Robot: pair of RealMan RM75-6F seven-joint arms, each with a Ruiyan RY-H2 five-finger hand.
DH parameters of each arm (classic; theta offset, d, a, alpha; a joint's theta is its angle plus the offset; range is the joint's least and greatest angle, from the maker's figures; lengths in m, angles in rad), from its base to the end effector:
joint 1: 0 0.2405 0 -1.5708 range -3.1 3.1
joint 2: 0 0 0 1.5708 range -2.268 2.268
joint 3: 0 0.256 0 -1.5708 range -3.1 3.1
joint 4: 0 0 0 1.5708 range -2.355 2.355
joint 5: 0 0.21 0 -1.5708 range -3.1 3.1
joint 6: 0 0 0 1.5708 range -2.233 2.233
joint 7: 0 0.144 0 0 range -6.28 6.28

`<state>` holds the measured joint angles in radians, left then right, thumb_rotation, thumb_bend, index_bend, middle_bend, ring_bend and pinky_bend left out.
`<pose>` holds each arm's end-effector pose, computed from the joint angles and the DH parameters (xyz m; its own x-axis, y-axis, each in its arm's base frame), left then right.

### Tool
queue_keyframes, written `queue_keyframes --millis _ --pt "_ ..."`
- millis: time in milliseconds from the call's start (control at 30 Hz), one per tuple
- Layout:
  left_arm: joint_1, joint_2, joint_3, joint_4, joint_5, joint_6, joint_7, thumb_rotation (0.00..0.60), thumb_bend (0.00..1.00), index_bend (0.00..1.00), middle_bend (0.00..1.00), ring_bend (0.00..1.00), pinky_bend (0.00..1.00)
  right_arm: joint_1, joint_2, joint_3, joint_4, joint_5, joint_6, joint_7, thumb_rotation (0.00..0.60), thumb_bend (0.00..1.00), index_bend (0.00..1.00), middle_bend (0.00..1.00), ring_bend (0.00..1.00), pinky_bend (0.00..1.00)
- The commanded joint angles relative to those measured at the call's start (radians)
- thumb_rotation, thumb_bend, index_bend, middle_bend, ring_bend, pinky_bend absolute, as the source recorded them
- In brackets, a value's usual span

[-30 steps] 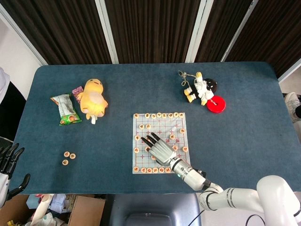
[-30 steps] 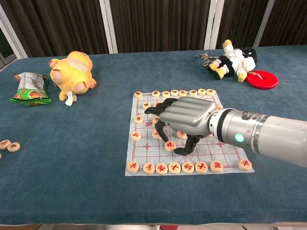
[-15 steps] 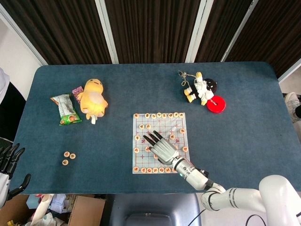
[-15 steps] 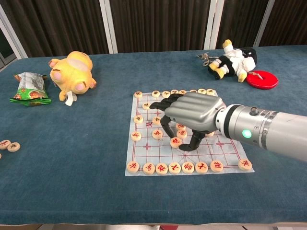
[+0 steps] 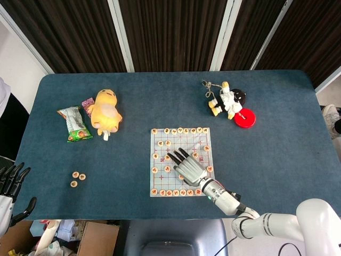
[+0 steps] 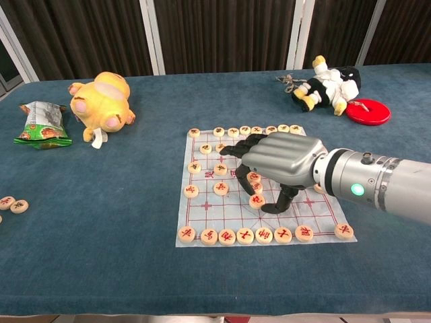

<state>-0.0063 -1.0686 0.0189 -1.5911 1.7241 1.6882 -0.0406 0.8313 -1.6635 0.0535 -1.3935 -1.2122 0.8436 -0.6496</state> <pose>-0.2949 0.1395 0.1802 0.4088 -0.0933 0.9078 0.8935 -0.1617 -0.4190 -0.1290 -0.3140 -0.0789 0.7890 -0.1430 0.5976 -0.5222 -0.6686 0.5295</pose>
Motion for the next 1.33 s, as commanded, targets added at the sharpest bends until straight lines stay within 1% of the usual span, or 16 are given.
queue_keyframes --millis 33,133,367,567,667,767,867,900,933,1000,1033,1100,1133,1167,1233,1333 --pt "0.001 -0.001 -0.002 0.0 -0.003 0.001 0.003 0.6 0.37 0.0 0.0 0.0 0.02 0.001 -0.001 -0.001 0.0 0.001 0.001 -0.004 0.6 0.43 0.57 0.09 0.0 0.06" --pt "0.001 -0.002 -0.003 -0.001 -0.005 0.001 0.007 0.6 0.37 0.0 0.0 0.0 0.02 0.002 0.002 -0.003 -0.006 0.011 -0.006 -0.009 0.6 0.43 0.53 0.09 0.0 0.06" --pt "0.003 -0.001 -0.003 -0.001 -0.005 0.005 0.004 0.6 0.37 0.0 0.0 0.0 0.02 0.0 0.016 -0.004 -0.028 0.011 0.008 -0.011 0.6 0.43 0.5 0.1 0.0 0.06" --pt "0.002 -0.001 -0.005 0.0 -0.007 0.004 0.003 0.6 0.37 0.0 0.0 0.0 0.02 -0.036 0.083 -0.006 -0.109 -0.047 0.083 0.049 0.6 0.43 0.44 0.1 0.0 0.06" --pt "0.004 -0.001 -0.005 0.0 -0.006 0.007 0.004 0.6 0.37 0.0 0.0 0.0 0.02 -0.086 0.155 -0.016 -0.195 -0.097 0.168 0.1 0.6 0.44 0.34 0.09 0.0 0.06" --pt "0.003 -0.002 -0.006 0.002 0.0 0.013 0.001 0.6 0.37 0.0 0.0 0.0 0.02 -0.172 0.264 -0.052 -0.302 -0.156 0.294 0.142 0.6 0.43 0.24 0.06 0.0 0.06" --pt "0.0 -0.011 -0.015 0.017 0.0 0.022 0.004 0.6 0.37 0.0 0.0 0.0 0.02 -0.293 0.402 -0.114 -0.438 -0.128 0.421 0.109 0.6 0.42 0.07 0.01 0.0 0.03" --pt "0.0 -0.015 -0.018 0.02 -0.004 0.022 0.01 0.6 0.37 0.0 0.0 0.0 0.02 -0.336 0.44 -0.135 -0.479 -0.119 0.47 0.089 0.6 0.39 0.03 0.0 0.0 0.01" --pt "0.0 -0.018 -0.02 0.021 -0.01 0.02 0.014 0.6 0.38 0.0 0.0 0.0 0.02 -0.396 0.475 -0.161 -0.514 -0.134 0.549 0.087 0.6 0.33 0.0 0.0 0.0 0.0" --pt "-0.001 -0.02 -0.023 0.019 -0.023 0.01 0.021 0.6 0.38 0.0 0.0 0.0 0.02 -0.491 0.498 -0.197 -0.505 -0.201 0.681 0.15 0.6 0.28 0.0 0.0 0.0 0.0" --pt "-0.003 -0.02 -0.024 0.017 -0.033 0.0 0.026 0.6 0.38 0.0 0.0 0.0 0.02 -0.55 0.502 -0.218 -0.471 -0.245 0.756 0.228 0.6 0.27 0.0 0.0 0.0 0.0" --pt "-0.011 -0.02 -0.026 0.013 -0.046 -0.022 0.023 0.6 0.38 0.0 0.0 0.0 0.02 -0.619 0.504 -0.235 -0.419 -0.27 0.828 0.351 0.6 0.27 0.0 0.0 0.0 0.0" --pt "-0.018 -0.021 -0.027 0.013 -0.053 -0.038 0.019 0.6 0.38 0.0 0.0 0.0 0.02 -0.637 0.52 -0.243 -0.395 -0.29 0.843 0.37 0.6 0.27 0.0 0.0 0.0 0.0" --pt "-0.024 -0.021 -0.028 0.014 -0.057 -0.049 0.02 0.6 0.38 0.0 0.0 0.0 0.02 -0.644 0.524 -0.237 -0.375 -0.314 0.862 0.387 0.6 0.27 0.0 0.0 0.0 0.0" --pt "-0.033 -0.026 -0.03 0.014 -0.063 -0.068 0.03 0.6 0.38 0.0 0.0 0.0 0.02 -0.661 0.509 -0.209 -0.346 -0.321 0.889 0.41 0.6 0.27 0.0 0.0 0.0 0.0" --pt "-0.036 -0.026 -0.023 0.005 -0.056 -0.078 0.041 0.6 0.38 0.0 0.0 0.0 0.02 -0.664 0.501 -0.192 -0.337 -0.312 0.855 0.383 0.6 0.27 0.0 0.0 0.0 0.0"
